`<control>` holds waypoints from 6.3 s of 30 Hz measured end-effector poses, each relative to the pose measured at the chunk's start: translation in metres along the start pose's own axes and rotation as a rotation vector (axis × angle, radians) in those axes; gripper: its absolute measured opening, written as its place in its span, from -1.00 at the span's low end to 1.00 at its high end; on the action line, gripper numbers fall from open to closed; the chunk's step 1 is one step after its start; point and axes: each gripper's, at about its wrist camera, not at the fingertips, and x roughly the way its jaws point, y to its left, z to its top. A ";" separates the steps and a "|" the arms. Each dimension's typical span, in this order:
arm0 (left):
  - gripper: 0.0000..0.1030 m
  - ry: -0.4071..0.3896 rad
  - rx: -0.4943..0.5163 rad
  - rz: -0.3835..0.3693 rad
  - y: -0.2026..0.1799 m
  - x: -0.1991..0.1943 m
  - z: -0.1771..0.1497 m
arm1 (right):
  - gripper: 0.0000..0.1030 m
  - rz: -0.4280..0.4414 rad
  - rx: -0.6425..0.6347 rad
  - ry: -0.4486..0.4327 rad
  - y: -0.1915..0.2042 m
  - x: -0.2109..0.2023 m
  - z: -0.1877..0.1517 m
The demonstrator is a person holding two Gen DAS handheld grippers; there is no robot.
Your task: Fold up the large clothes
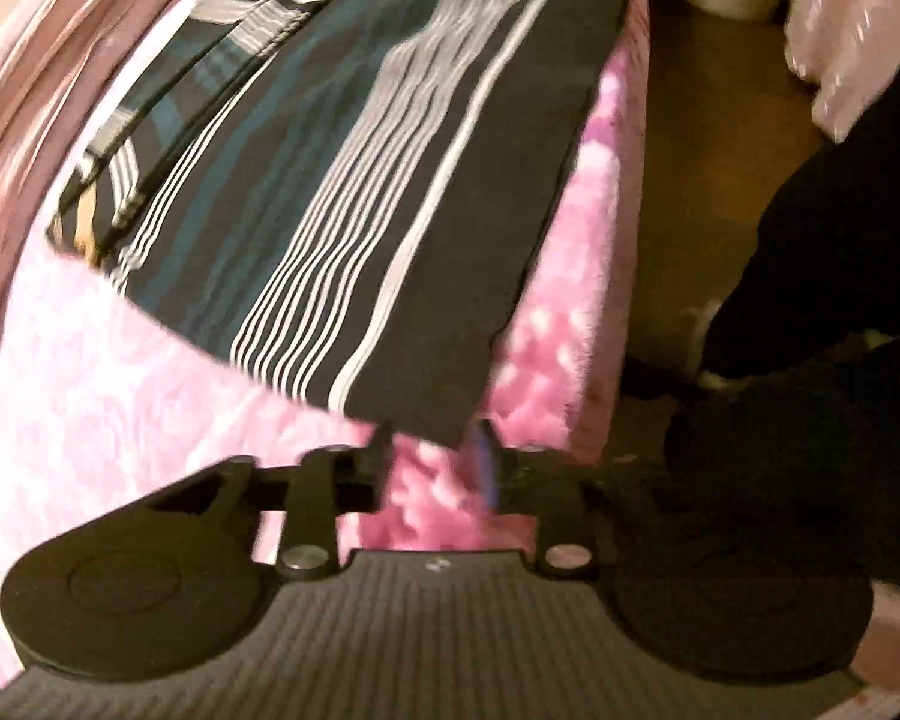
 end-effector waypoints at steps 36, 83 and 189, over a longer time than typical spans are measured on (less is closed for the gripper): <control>-0.96 -0.105 -0.306 -0.072 0.116 -0.022 0.039 | -0.32 -0.081 -0.044 -0.299 0.059 0.041 0.061; -0.96 -0.031 -0.410 0.009 0.510 0.078 0.187 | -1.00 0.187 -0.057 -0.058 -0.456 0.105 0.218; -0.53 0.020 -0.077 -0.184 0.124 0.006 0.127 | -0.15 -0.137 0.109 0.227 -0.129 0.044 -0.057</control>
